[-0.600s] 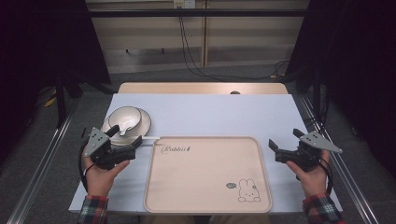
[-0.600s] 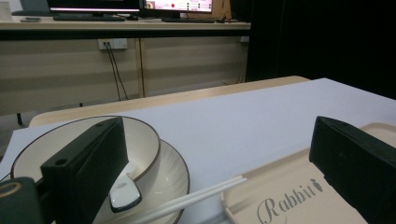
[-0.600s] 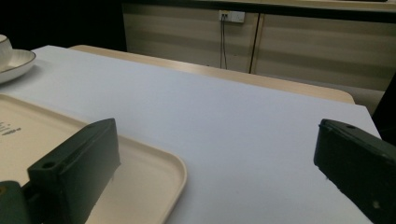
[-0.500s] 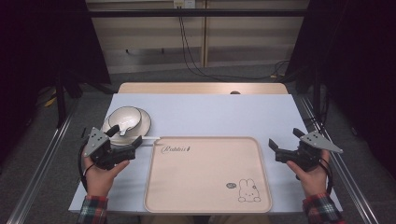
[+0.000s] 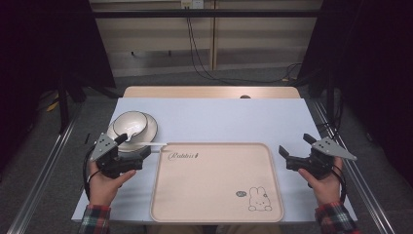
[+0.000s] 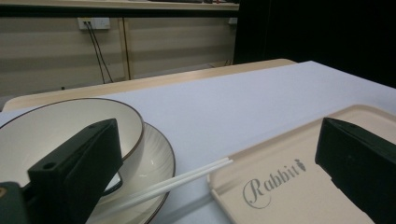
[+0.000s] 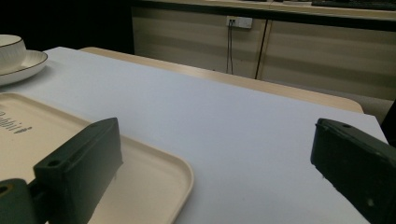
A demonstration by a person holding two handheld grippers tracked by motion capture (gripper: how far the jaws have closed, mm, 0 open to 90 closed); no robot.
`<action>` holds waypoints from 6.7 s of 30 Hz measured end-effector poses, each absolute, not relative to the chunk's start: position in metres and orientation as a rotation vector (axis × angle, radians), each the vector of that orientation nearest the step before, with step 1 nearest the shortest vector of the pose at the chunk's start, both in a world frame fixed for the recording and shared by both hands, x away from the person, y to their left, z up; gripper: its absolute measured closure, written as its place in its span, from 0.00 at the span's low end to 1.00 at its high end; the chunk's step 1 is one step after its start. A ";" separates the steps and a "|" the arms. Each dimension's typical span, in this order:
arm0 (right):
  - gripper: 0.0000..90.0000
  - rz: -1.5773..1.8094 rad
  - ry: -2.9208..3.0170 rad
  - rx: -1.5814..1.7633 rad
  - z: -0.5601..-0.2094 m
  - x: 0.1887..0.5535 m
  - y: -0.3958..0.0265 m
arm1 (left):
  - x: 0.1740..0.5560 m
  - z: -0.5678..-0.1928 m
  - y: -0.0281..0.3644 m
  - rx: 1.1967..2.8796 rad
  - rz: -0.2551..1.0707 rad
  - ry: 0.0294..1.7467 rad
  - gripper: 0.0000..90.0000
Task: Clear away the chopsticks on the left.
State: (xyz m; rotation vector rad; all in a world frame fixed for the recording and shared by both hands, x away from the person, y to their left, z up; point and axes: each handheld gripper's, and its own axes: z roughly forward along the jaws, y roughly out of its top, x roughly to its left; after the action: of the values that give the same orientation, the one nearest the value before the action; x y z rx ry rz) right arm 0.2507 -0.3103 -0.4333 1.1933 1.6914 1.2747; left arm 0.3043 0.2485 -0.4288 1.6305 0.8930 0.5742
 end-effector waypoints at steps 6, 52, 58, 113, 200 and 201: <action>0.02 1.295 1.678 1.193 -0.432 0.249 -0.313 | 0.306 -0.431 0.241 1.649 0.519 0.891 0.00; 0.04 1.289 1.711 1.140 -0.433 0.254 -0.309 | 0.358 -0.411 0.202 2.183 0.409 0.679 0.11; 0.04 1.286 1.709 1.139 -0.433 0.254 -0.310 | 0.361 -0.416 0.200 2.225 0.394 0.676 0.15; 0.04 1.263 1.720 1.129 -0.434 0.255 -0.308 | 0.375 -0.434 0.204 2.546 0.492 0.444 0.67; 0.04 1.256 1.736 1.106 -0.434 0.254 -0.306 | 0.328 -0.354 0.217 1.567 0.329 0.897 0.97; 0.04 1.256 1.736 1.107 -0.434 0.254 -0.306 | 0.327 -0.355 0.215 1.569 0.329 0.910 0.97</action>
State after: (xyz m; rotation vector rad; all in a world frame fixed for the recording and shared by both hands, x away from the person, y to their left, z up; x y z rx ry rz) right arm 0.2538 -0.3057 -0.4336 1.1075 1.7358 1.2556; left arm 0.3269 0.2155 -0.3547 1.5687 0.9098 0.3286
